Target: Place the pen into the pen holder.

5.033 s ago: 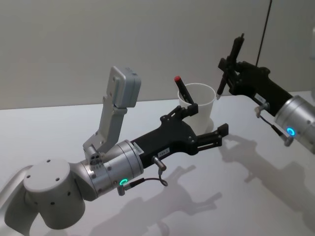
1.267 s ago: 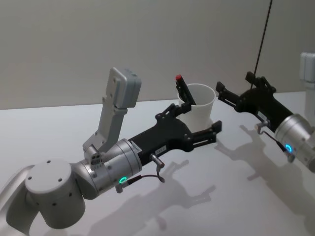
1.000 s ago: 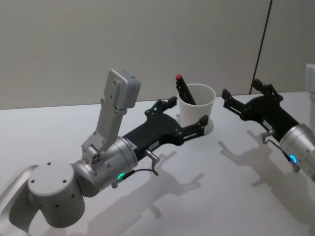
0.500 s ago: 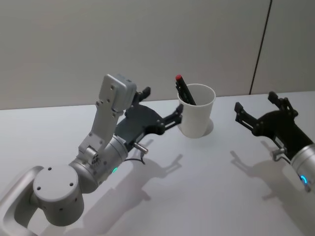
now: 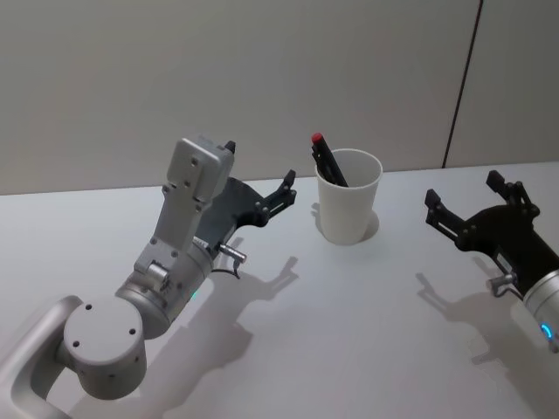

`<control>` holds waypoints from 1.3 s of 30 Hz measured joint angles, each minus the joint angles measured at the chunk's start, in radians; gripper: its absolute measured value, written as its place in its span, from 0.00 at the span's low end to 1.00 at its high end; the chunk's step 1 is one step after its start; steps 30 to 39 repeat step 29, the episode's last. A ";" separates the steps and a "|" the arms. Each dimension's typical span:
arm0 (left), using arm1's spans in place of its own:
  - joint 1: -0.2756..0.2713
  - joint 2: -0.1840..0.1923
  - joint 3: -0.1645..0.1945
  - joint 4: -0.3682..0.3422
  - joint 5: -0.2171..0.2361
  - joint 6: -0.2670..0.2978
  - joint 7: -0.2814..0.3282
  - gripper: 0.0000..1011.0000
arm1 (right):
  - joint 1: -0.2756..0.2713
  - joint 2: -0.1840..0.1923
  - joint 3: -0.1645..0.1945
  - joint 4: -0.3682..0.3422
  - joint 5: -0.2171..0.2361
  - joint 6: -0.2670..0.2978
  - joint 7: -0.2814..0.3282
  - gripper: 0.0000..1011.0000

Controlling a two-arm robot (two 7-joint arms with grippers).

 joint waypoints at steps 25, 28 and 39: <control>0.000 0.000 0.000 0.002 0.002 -0.002 0.004 0.99 | 0.000 0.000 -0.001 0.000 0.000 0.000 0.000 0.99; 0.000 0.000 0.000 0.002 0.002 -0.002 0.004 0.99 | 0.000 0.000 -0.001 0.000 0.000 0.000 0.000 0.99; 0.000 0.000 0.000 0.002 0.002 -0.002 0.004 0.99 | 0.000 0.000 -0.001 0.000 0.000 0.000 0.000 0.99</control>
